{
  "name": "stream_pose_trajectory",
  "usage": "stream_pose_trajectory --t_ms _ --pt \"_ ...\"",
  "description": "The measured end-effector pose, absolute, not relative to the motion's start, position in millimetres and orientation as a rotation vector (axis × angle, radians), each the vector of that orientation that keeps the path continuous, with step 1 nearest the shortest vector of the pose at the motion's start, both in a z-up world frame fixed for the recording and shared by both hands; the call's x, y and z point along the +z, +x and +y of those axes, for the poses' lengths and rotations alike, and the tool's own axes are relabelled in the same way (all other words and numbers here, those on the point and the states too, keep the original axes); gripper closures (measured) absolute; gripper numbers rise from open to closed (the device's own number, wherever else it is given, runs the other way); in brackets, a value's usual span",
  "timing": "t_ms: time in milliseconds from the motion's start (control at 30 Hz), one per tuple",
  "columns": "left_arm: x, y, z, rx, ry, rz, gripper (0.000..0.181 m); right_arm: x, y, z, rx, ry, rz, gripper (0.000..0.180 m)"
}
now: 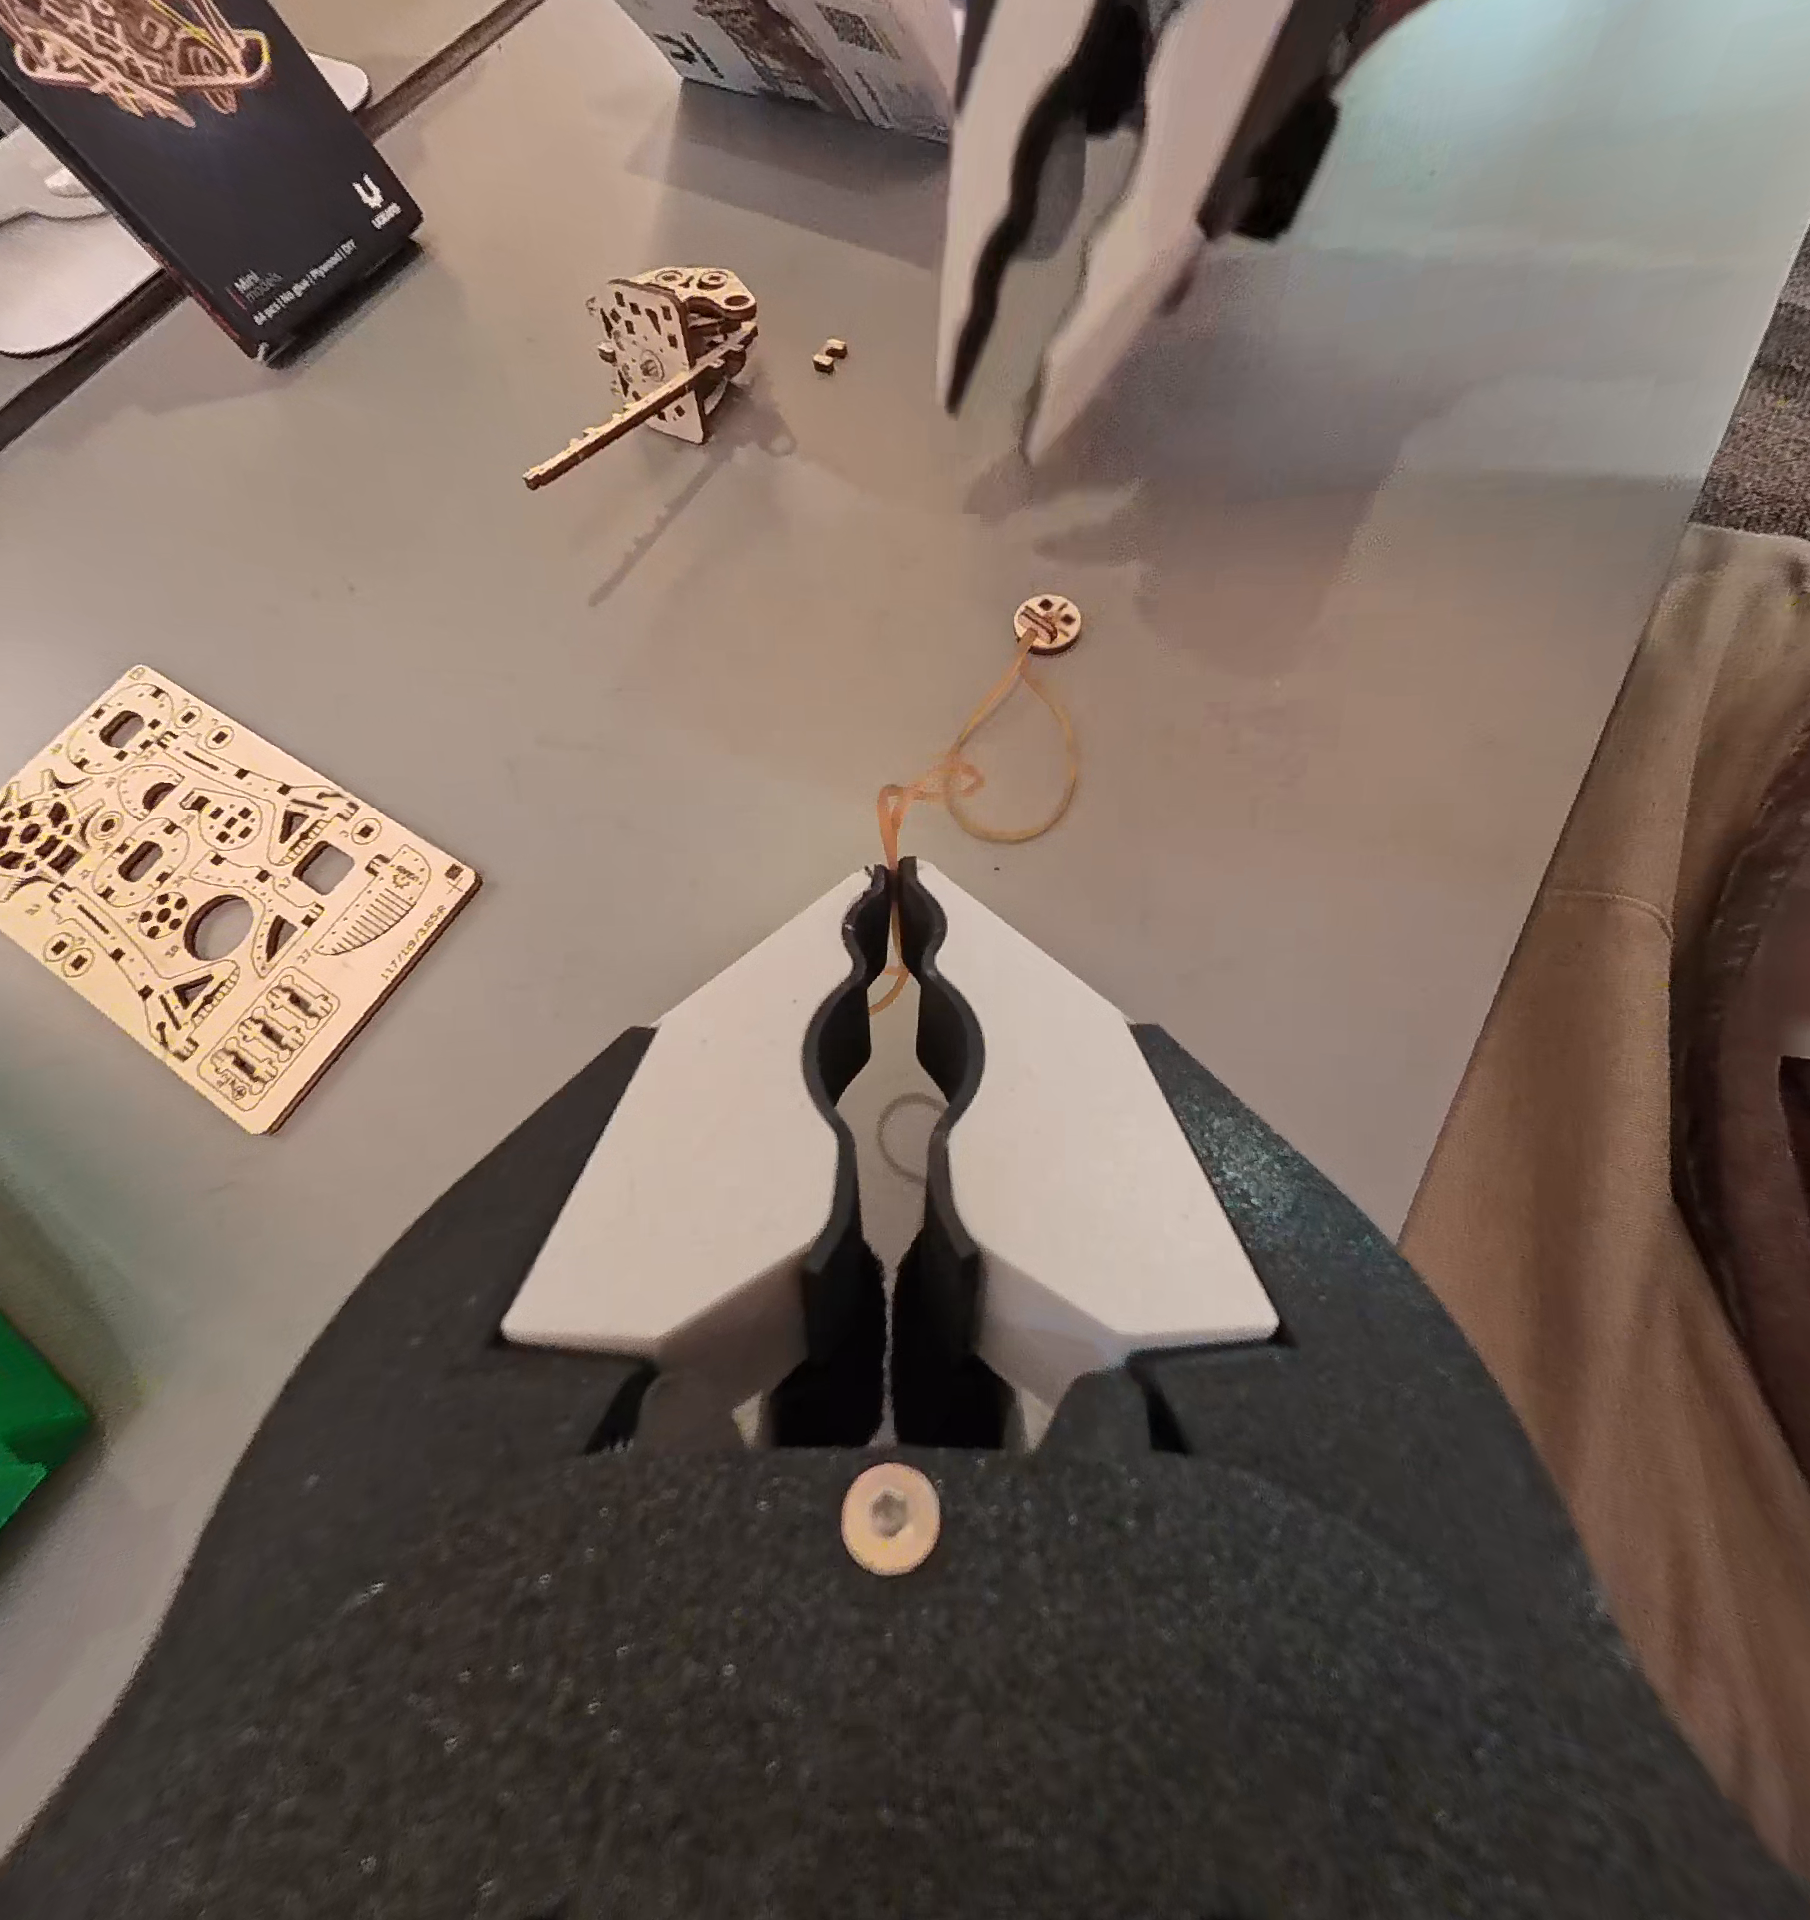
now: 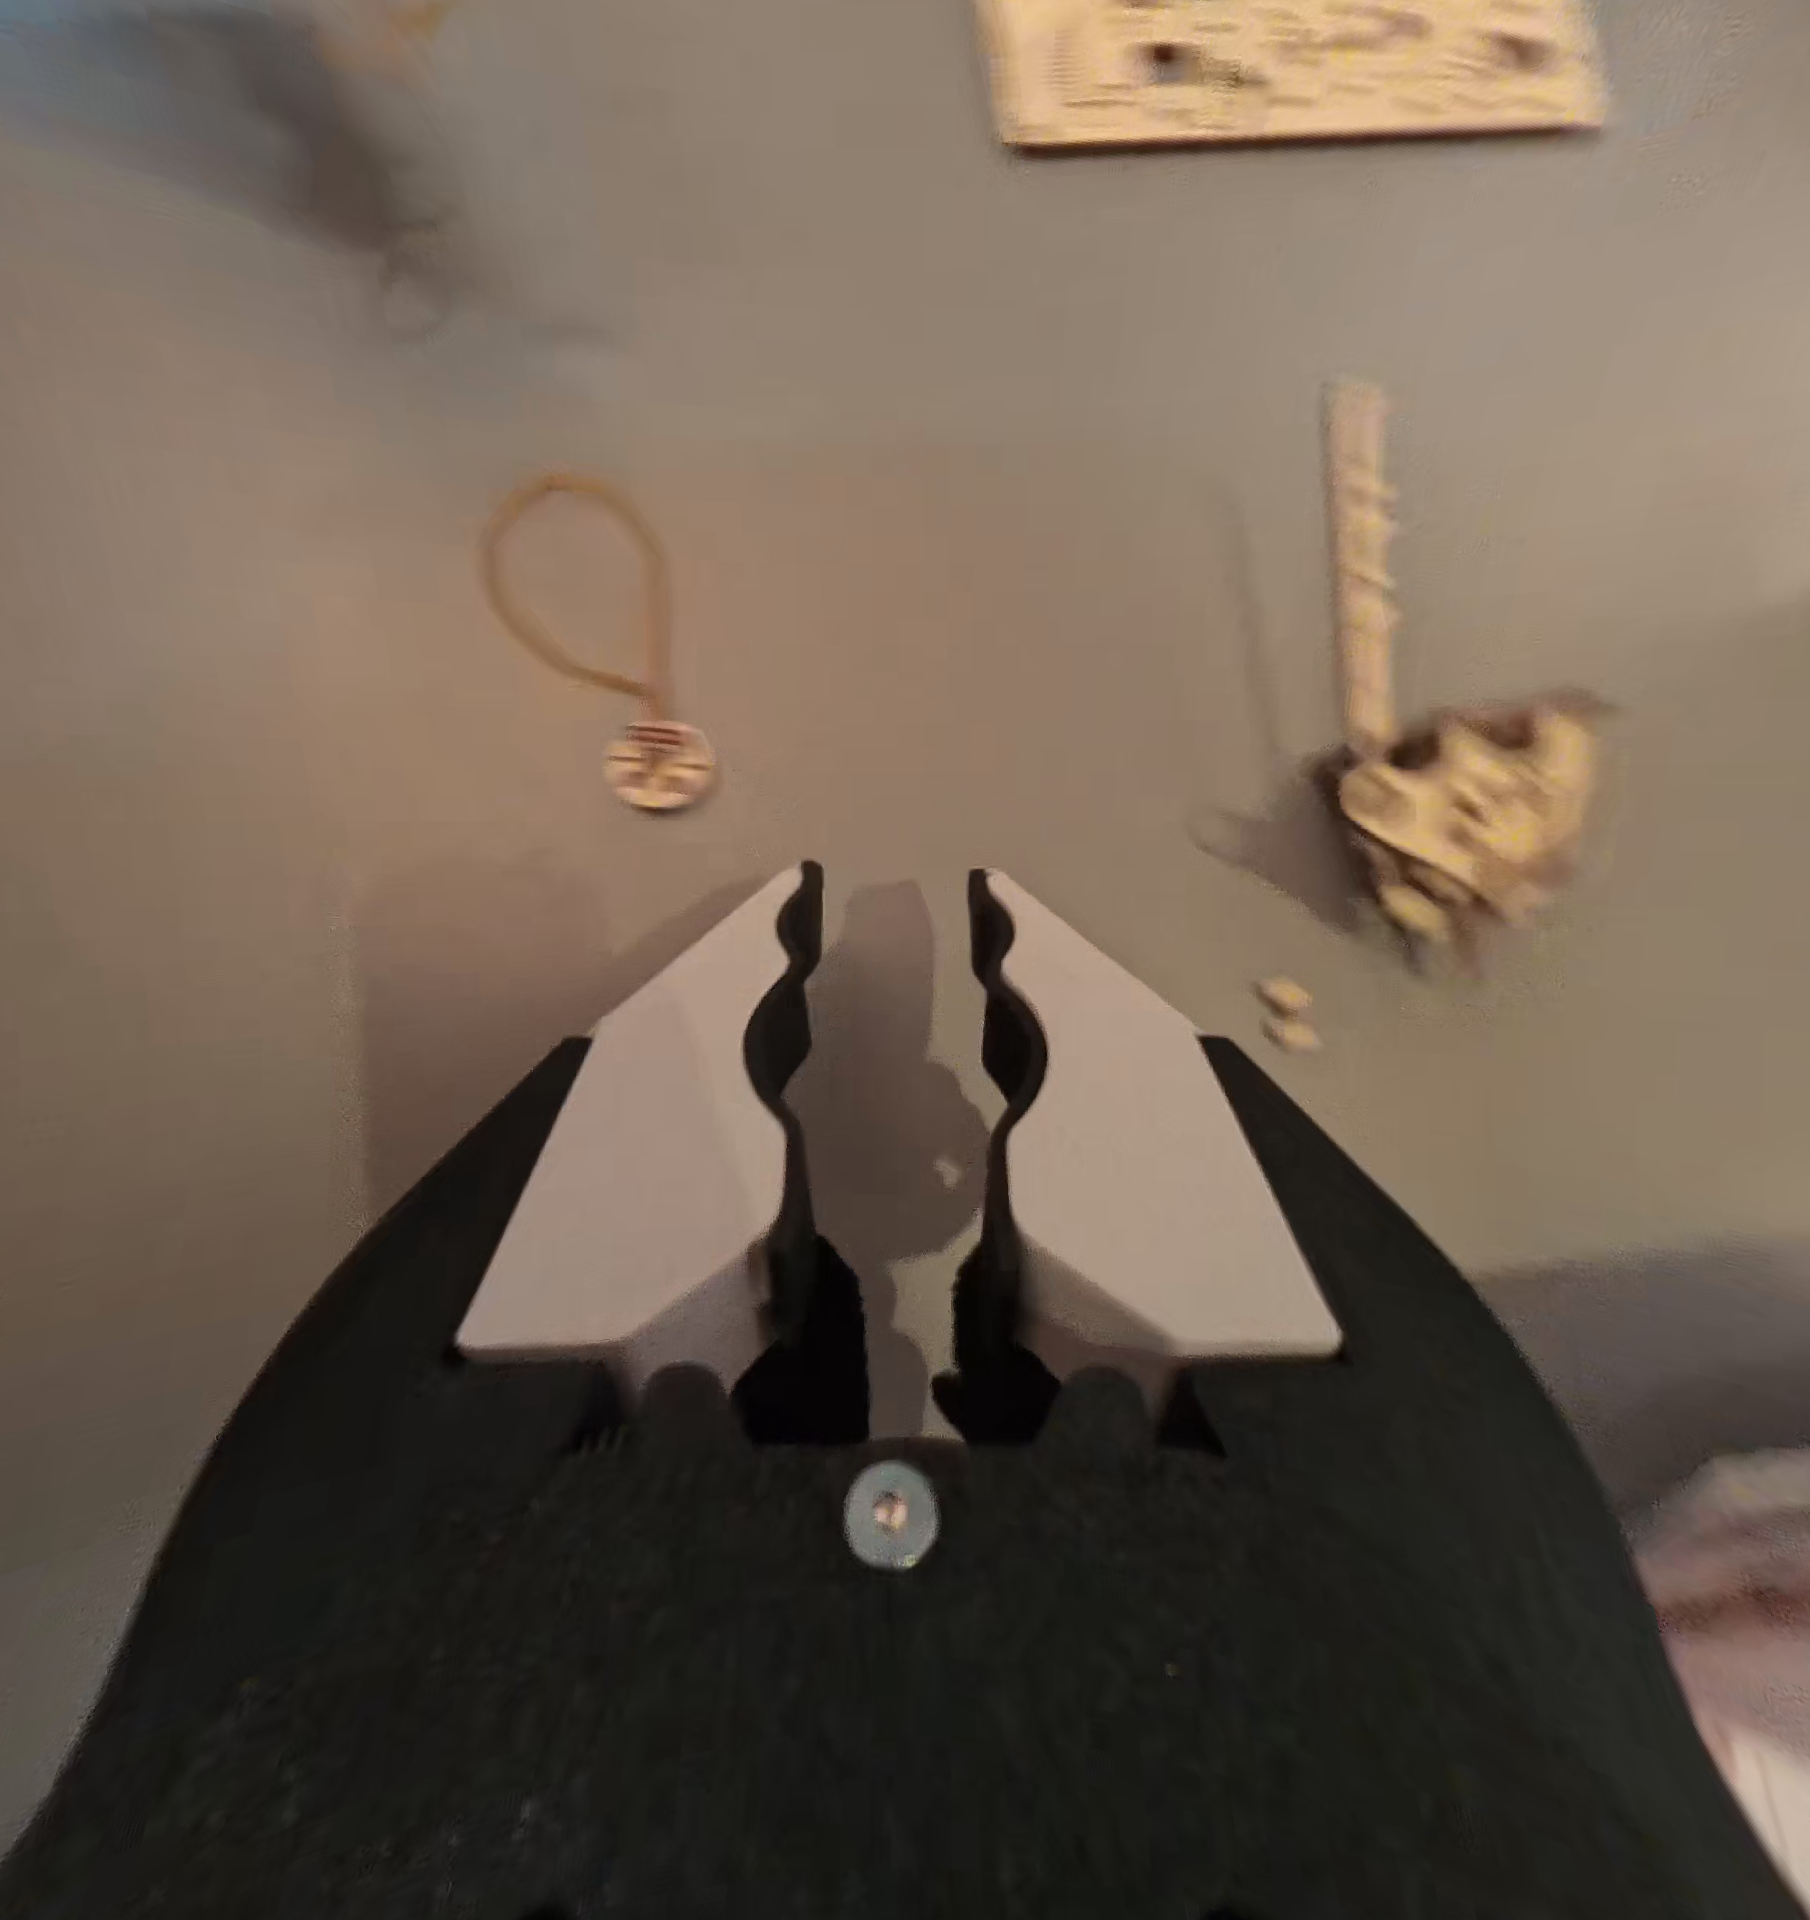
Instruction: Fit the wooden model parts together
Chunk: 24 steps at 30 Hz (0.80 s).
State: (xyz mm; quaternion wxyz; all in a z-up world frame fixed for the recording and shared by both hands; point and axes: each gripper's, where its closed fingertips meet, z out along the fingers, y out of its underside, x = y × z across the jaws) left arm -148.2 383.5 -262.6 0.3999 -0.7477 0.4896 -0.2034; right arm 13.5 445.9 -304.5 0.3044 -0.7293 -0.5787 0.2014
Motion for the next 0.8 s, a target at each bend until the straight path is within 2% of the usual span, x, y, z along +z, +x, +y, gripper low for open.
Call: stream_pose_trajectory --t_ms 133,467,533,700,800 --pt "-263.5 -142.8 382.0 -0.538 -1.887 1.248 0.181 -309.1 59.9 499.0 0.399 -2.050 -1.249 0.152" --pt "-266.9 -122.1 378.3 -0.573 -1.888 1.306 0.181 -330.7 56.9 524.8 0.413 -2.112 -1.247 0.162" --pt "-268.0 -118.5 377.4 -0.577 -1.890 1.315 0.181 -331.7 55.6 519.4 0.426 -2.121 -1.284 0.172" --pt "-267.9 -113.4 374.9 -0.575 -1.884 1.332 0.181 -319.9 45.2 452.6 0.562 -2.081 -1.520 0.173" --pt "-267.3 -114.4 376.2 -0.547 -1.882 1.328 0.181 -313.1 66.6 437.3 0.181 -2.006 -1.603 0.173"
